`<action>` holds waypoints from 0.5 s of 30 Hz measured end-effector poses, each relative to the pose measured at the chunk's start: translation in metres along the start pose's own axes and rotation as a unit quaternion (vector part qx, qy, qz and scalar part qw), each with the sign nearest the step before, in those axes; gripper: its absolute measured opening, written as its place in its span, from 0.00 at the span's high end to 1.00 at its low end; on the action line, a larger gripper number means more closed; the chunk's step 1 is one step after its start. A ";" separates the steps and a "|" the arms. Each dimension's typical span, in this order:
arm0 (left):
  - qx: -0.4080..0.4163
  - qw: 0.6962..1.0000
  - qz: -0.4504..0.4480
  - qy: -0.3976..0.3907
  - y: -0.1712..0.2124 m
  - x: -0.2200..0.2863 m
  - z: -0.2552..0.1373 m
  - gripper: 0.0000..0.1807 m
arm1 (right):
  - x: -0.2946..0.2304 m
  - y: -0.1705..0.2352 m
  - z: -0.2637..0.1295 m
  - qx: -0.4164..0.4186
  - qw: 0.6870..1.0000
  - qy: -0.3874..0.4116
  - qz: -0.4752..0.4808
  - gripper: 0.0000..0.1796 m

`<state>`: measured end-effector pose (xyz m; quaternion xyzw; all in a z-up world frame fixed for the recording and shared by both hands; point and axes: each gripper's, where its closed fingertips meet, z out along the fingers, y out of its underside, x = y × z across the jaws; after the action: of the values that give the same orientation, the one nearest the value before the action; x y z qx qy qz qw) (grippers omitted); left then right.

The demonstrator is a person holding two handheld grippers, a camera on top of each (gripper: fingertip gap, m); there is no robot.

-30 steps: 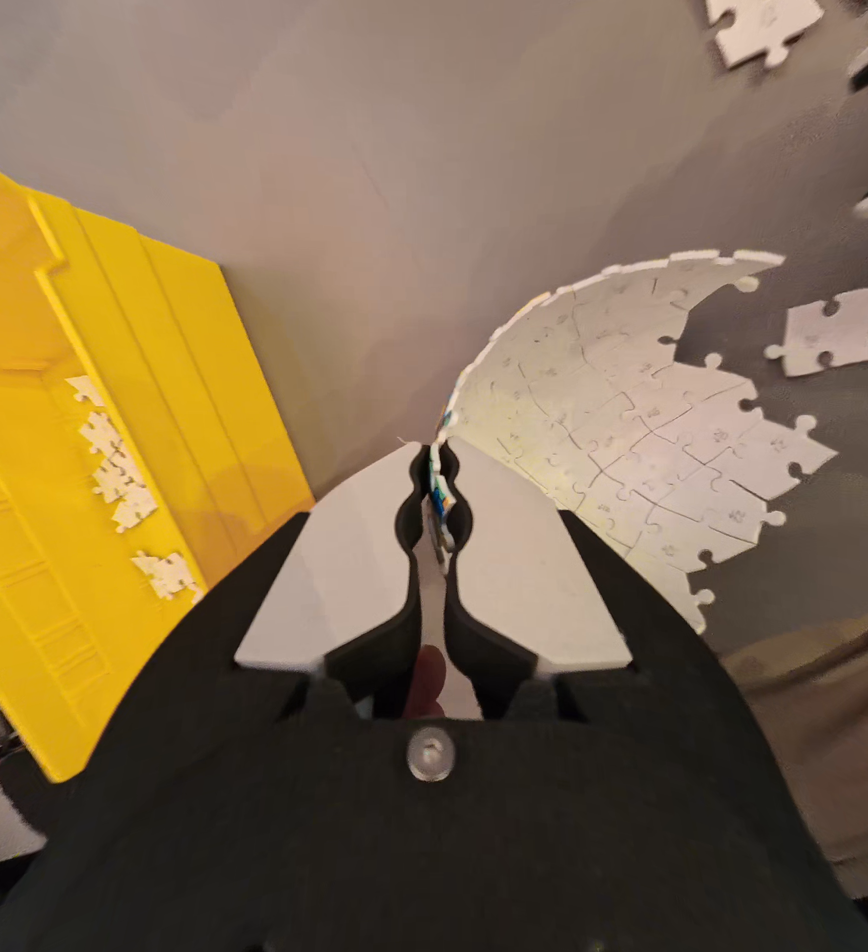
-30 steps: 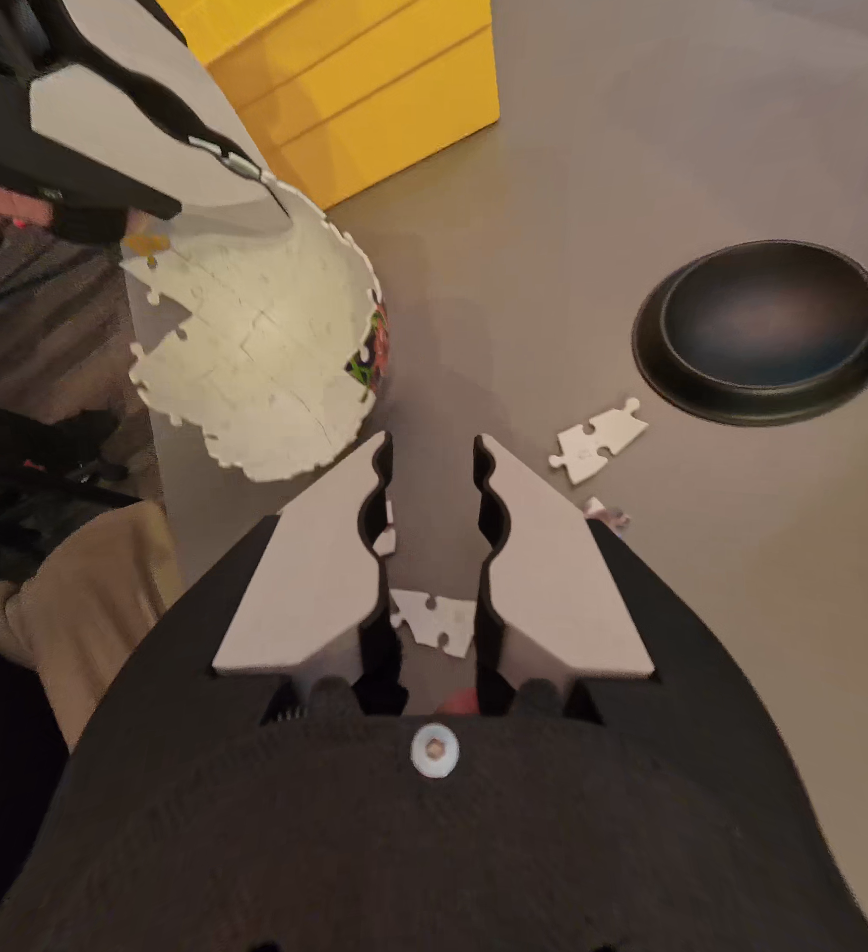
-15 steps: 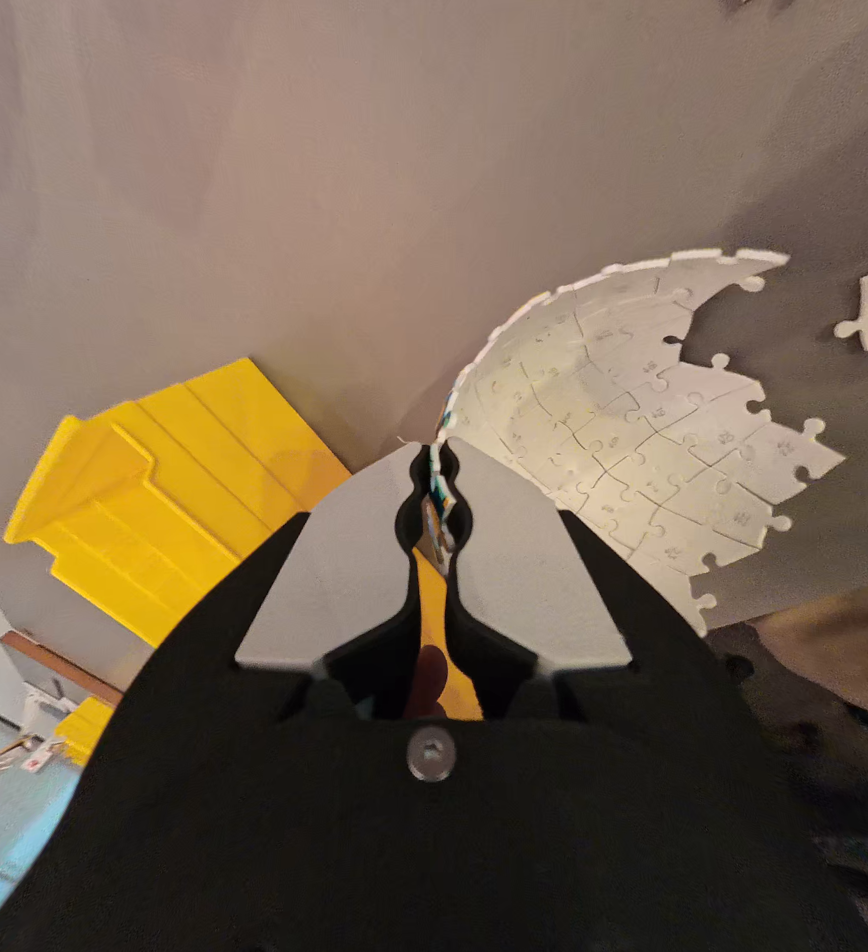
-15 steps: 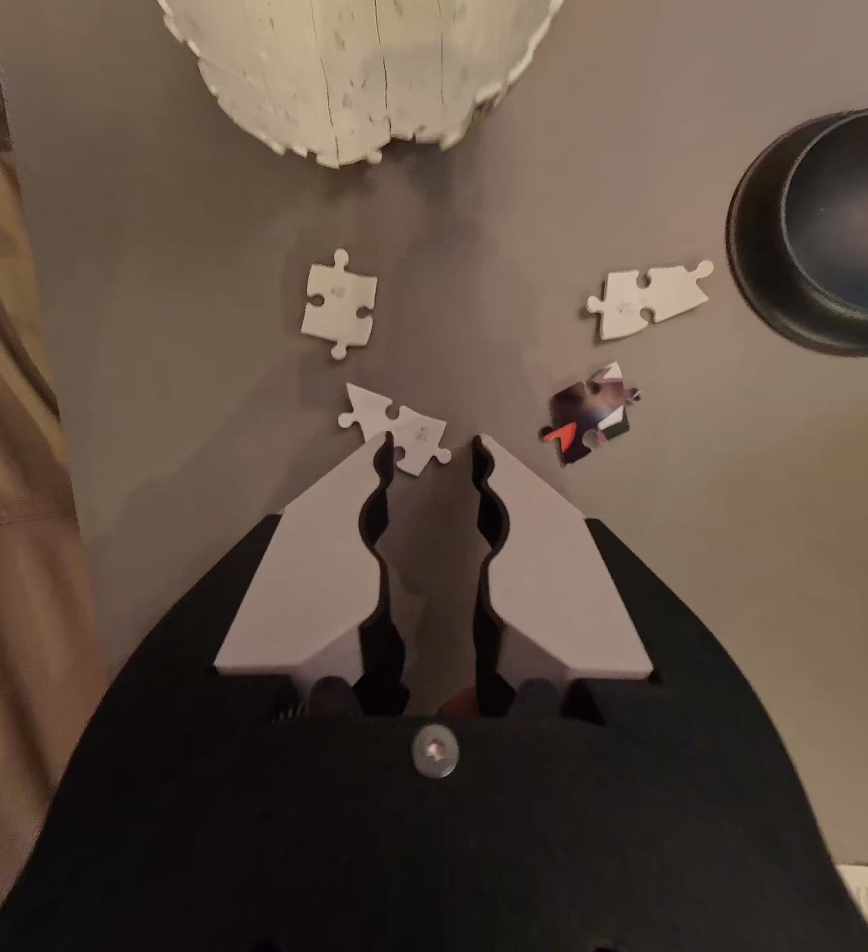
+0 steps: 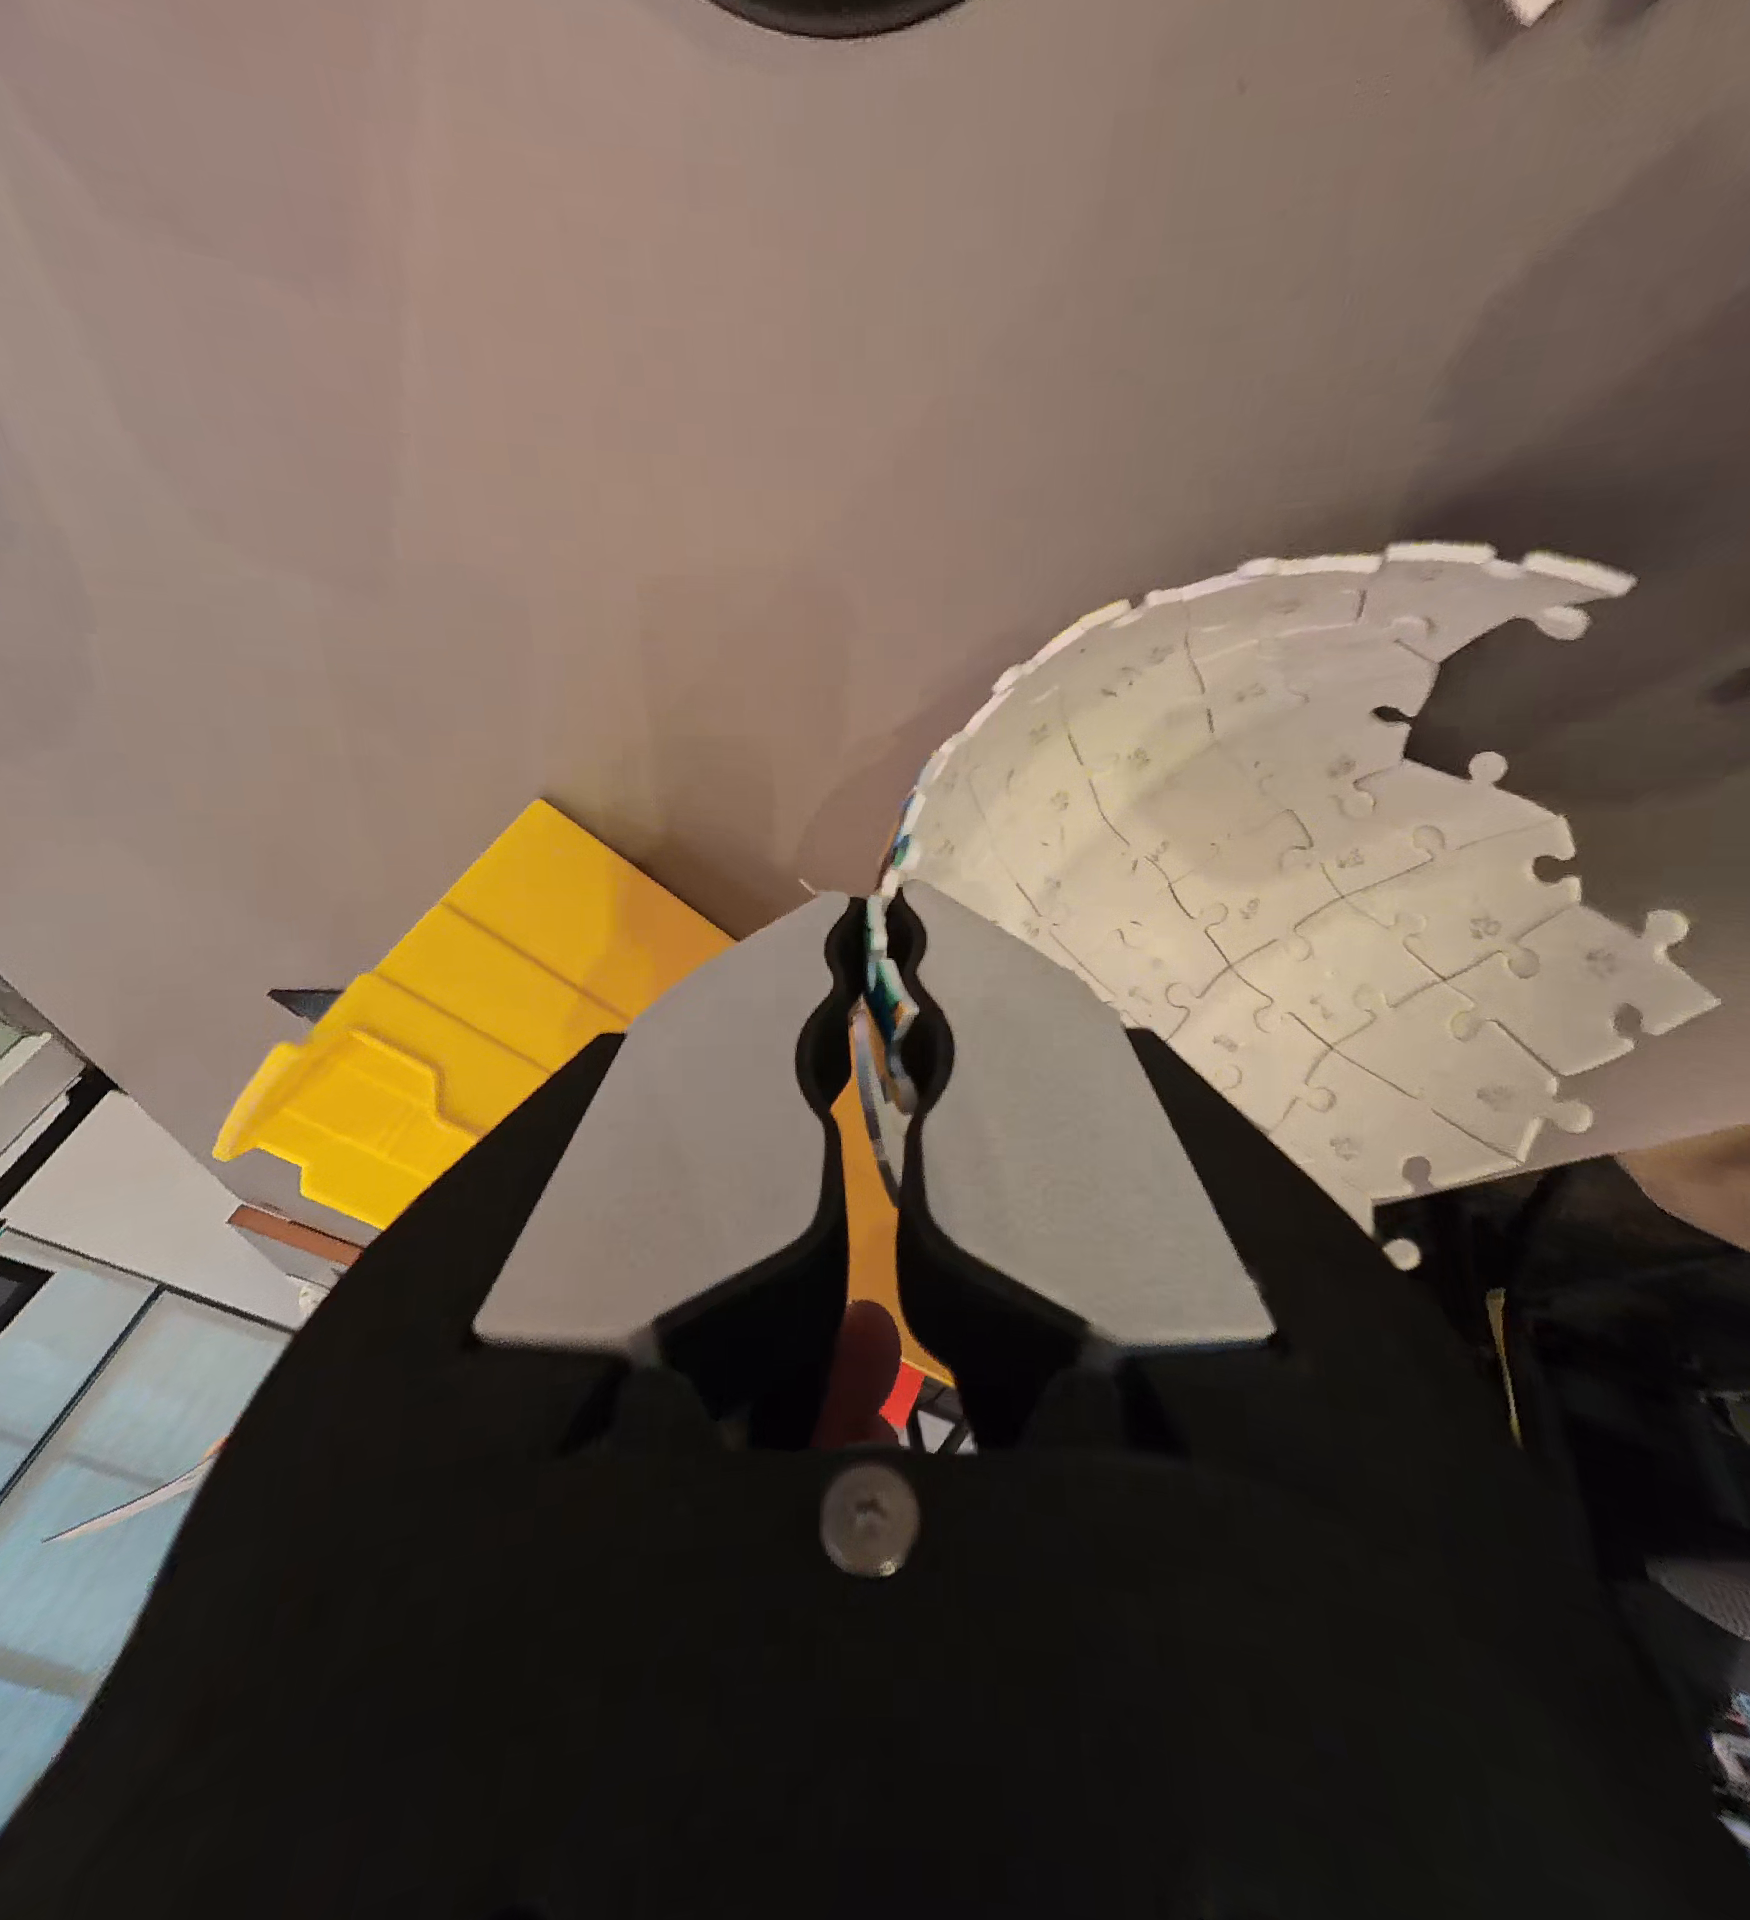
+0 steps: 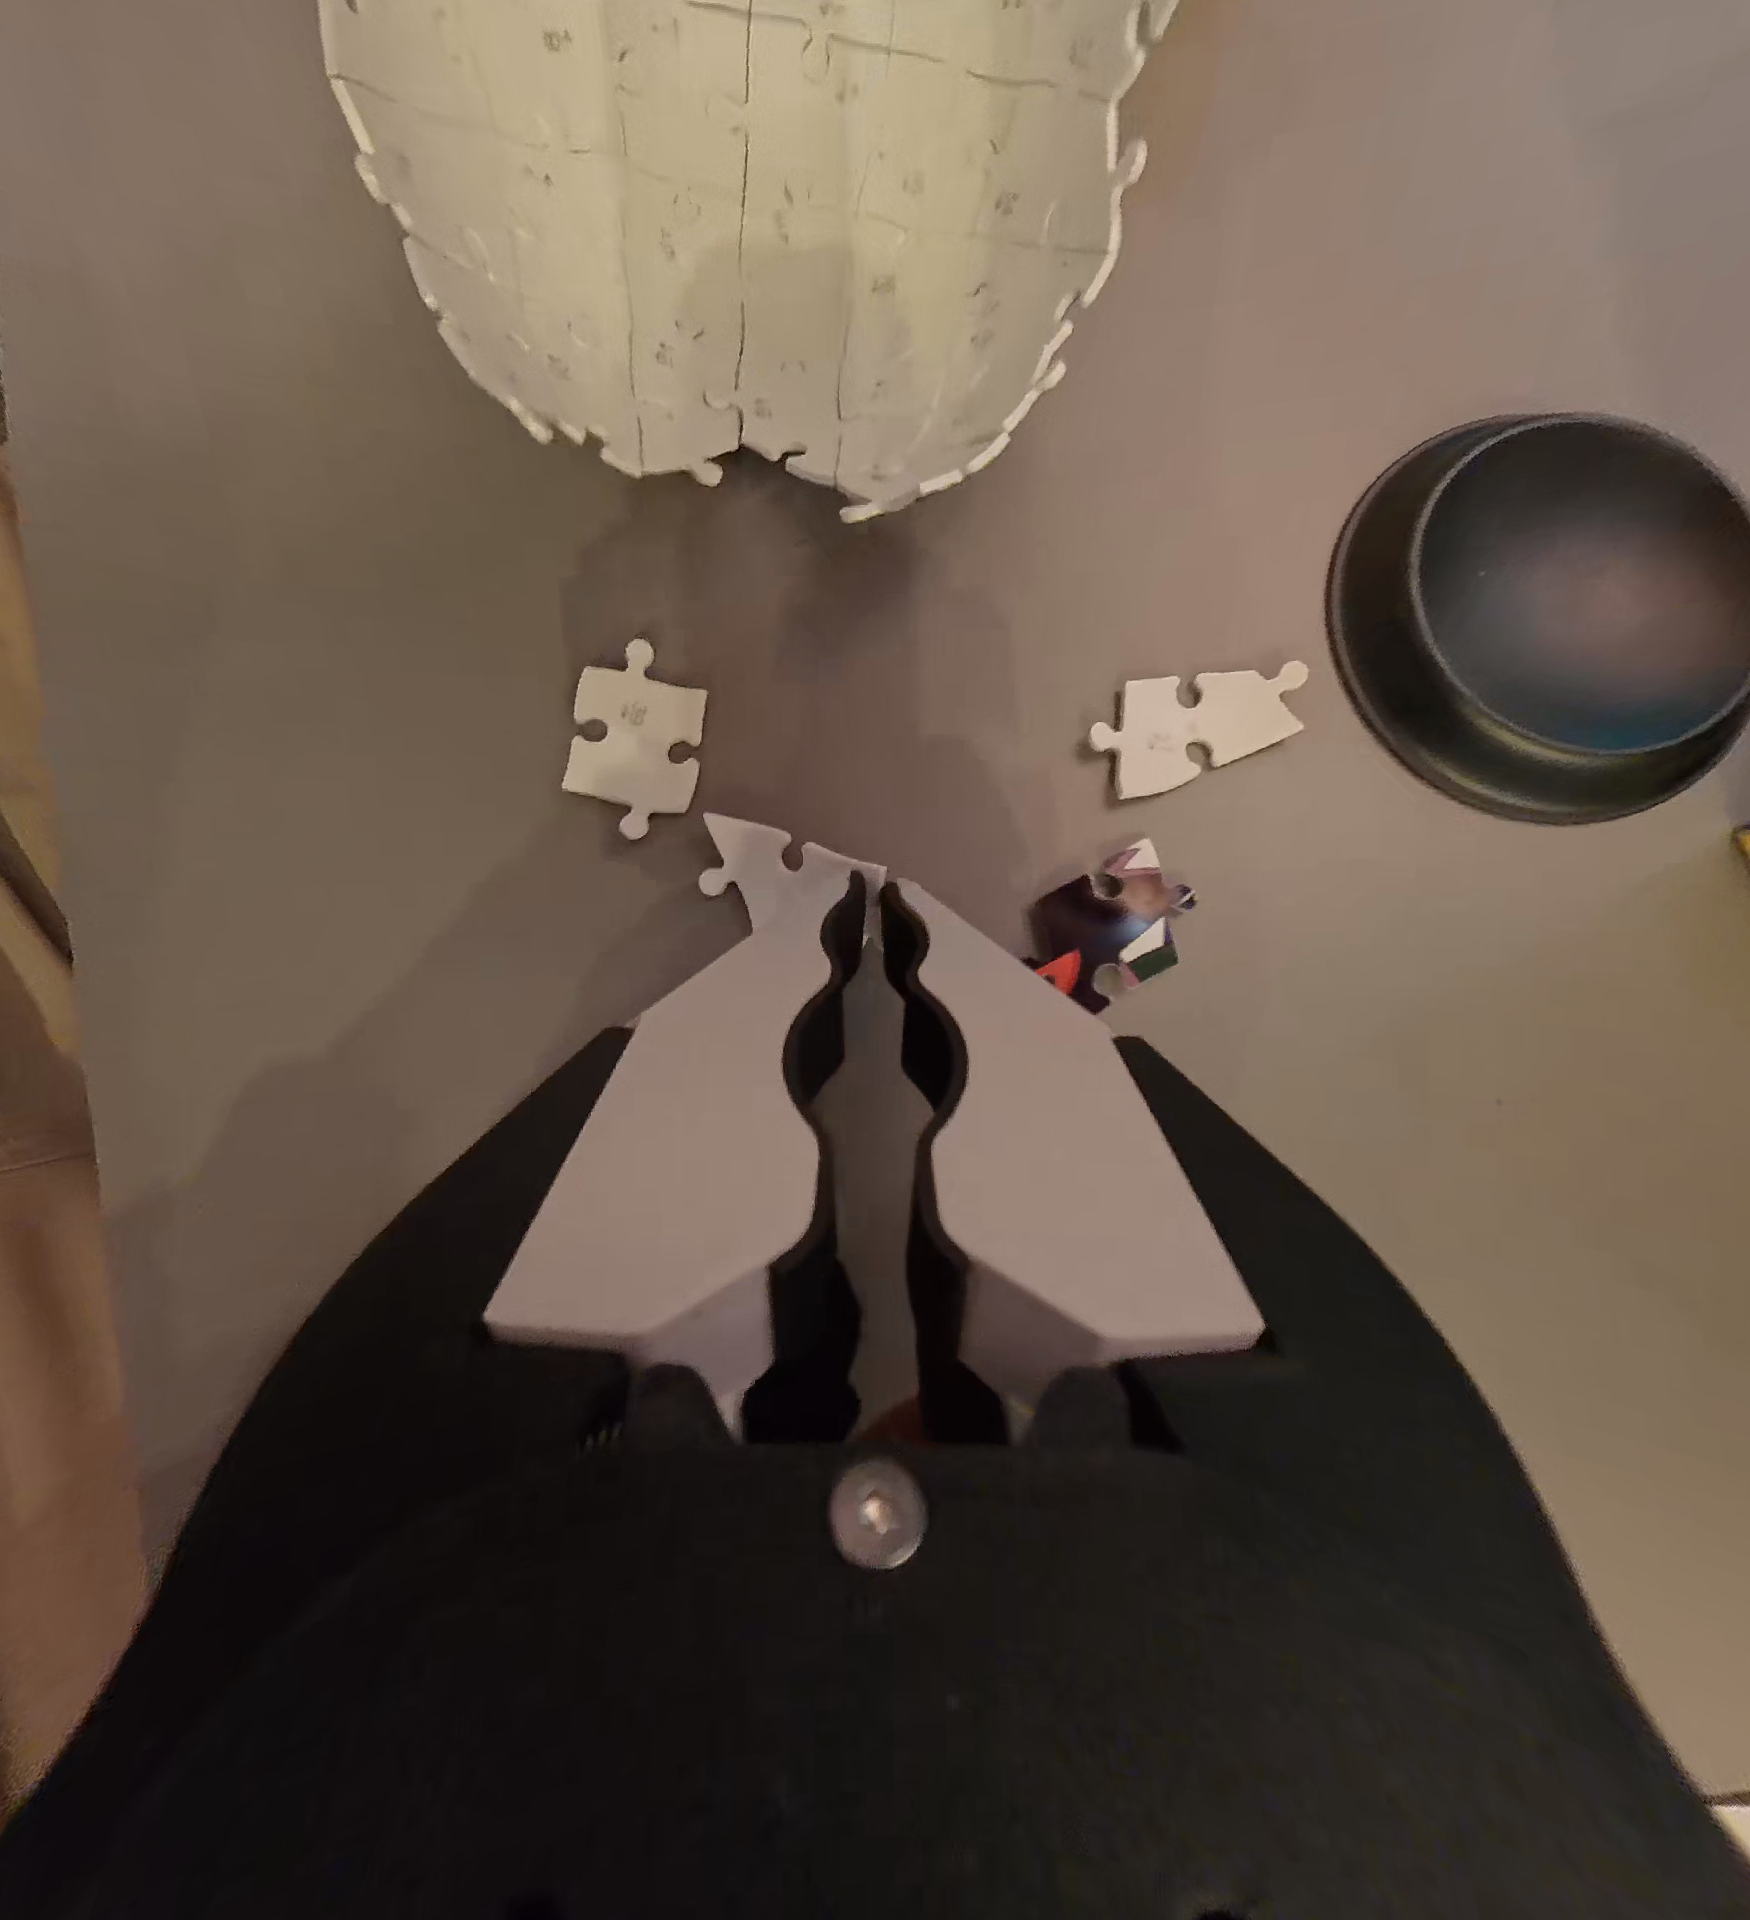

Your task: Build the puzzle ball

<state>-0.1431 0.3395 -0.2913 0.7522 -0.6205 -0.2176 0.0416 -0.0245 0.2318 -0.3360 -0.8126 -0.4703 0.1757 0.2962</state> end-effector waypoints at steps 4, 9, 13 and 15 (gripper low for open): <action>-0.009 1.000 0.008 -0.005 -0.005 -0.002 -0.001 0.98 | 0.007 -0.011 0.001 0.030 0.999 0.002 0.035 1.00; -0.023 1.000 0.008 0.000 -0.007 -0.005 0.002 0.98 | 0.007 -0.034 0.005 0.075 0.992 -0.014 0.105 1.00; -0.038 0.999 0.005 -0.012 -0.007 -0.011 -0.001 0.98 | 0.009 -0.042 0.012 0.088 0.983 -0.018 0.162 1.00; -0.045 0.999 0.005 -0.017 -0.008 -0.013 -0.003 0.98 | 0.011 -0.045 0.016 0.091 0.980 -0.011 0.178 1.00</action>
<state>-0.1361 0.3531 -0.2881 0.7428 -0.6144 -0.2578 0.0655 -0.0575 0.2632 -0.3193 -0.8508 -0.3039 0.2768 0.3275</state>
